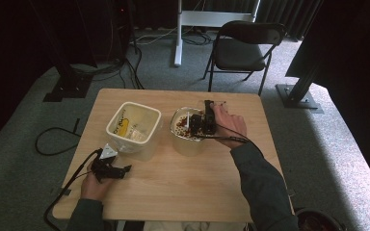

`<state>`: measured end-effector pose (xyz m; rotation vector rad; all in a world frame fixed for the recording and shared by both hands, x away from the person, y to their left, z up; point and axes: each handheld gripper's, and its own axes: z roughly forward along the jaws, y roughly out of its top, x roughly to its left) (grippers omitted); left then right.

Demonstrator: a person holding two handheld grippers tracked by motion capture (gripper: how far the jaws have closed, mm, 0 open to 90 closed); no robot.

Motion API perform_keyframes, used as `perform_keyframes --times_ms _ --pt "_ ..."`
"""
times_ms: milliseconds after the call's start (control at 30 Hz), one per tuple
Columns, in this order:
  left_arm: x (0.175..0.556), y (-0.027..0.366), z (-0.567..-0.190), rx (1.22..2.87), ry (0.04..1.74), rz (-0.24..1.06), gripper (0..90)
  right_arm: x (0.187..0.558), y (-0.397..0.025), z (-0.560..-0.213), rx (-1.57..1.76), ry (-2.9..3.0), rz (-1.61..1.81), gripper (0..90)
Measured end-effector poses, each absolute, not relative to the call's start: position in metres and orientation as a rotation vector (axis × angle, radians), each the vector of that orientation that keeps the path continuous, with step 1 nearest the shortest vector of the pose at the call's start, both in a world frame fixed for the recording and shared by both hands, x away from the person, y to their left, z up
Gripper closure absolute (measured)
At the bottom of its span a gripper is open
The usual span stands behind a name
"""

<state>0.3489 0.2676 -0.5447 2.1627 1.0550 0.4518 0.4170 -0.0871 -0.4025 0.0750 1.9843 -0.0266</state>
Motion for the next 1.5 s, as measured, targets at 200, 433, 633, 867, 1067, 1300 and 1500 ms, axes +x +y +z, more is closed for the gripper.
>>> perform_keyframes --times_ms 200,433,633,867,1067,1300,1500 --pt "0.3489 0.2676 -0.5447 2.163 1.055 0.452 13.6 0.4175 -0.0871 -0.4042 0.061 1.984 -0.046 34.8" --pt "0.3489 0.2676 -0.5447 2.163 1.055 0.452 13.6 0.4174 -0.0859 -0.4040 0.032 1.976 -0.076 34.8" --pt "0.3489 0.2676 -0.5447 2.163 1.055 0.452 13.6 0.4178 -0.0850 -0.4043 0.013 1.971 -0.111 34.7" --pt "0.3489 0.2675 -0.5448 2.162 1.055 0.452 13.6 0.4192 -0.0857 -0.4067 -0.004 1.971 -0.150 34.6" --pt "0.3489 0.2676 -0.5447 2.163 1.055 0.452 13.6 0.4194 -0.0858 -0.4074 -0.015 1.972 -0.167 34.4" --pt "0.3489 0.2676 -0.5447 2.163 1.055 0.452 13.6 0.4204 -0.0852 -0.4085 -0.034 1.970 -0.199 34.4" --pt "0.3489 0.2676 -0.5447 2.163 1.055 0.452 13.6 0.4206 -0.0844 -0.4084 -0.045 1.966 -0.210 34.3"
